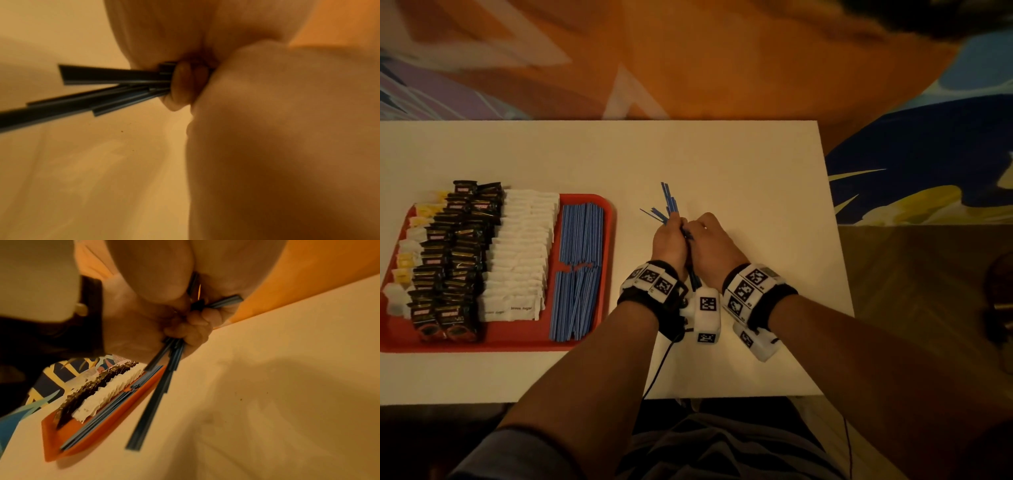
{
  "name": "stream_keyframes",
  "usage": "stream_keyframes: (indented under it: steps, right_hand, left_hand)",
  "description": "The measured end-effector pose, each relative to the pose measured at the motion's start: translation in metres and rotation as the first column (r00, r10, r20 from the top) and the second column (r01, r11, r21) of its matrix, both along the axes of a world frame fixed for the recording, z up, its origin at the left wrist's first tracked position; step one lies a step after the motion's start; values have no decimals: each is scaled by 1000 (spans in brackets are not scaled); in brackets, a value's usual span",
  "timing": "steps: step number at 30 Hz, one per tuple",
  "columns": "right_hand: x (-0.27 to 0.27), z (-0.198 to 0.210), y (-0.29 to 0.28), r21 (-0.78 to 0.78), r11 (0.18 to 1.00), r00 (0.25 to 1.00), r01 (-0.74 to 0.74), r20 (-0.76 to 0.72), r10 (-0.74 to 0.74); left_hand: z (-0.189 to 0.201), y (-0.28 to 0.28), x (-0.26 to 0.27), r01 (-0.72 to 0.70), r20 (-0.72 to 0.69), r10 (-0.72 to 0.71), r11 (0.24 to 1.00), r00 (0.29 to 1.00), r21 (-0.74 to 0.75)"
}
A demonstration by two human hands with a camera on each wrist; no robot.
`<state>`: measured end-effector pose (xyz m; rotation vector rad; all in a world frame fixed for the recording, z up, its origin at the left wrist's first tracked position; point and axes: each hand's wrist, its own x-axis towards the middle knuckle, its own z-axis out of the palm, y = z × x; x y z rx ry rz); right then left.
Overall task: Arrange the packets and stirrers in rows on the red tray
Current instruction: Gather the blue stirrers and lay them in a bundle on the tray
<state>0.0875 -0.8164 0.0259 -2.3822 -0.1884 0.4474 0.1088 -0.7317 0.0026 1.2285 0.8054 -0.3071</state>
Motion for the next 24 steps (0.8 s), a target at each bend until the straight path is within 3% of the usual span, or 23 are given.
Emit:
stream_keyframes:
  steps: [5,10,16,18,22,24]
  right_hand:
    - [-2,14,-10,132,991,1000,6,-4,-6]
    - [-1,21,-23,352,919,977,177,-179,-120]
    - [-11,17,-32,251,933,936,256,-305,-175]
    - [-16,12,-34,225,921,901,317,-375,-219]
    - [-18,8,-32,212,856,758,472,-594,-271]
    - [-15,10,-32,173,892,773,418,-584,-249]
  left_hand:
    - [4,6,3,-47,40,45,998,998,53]
    - [17,14,6,-148,46,153,985,987,-91]
    - [27,17,11,-247,55,262,949,963,-198]
    - [29,20,14,-241,64,261,945,963,-222]
    - [38,25,17,-218,109,252,941,961,-259]
    - [44,27,19,-214,109,251,938,962,-274]
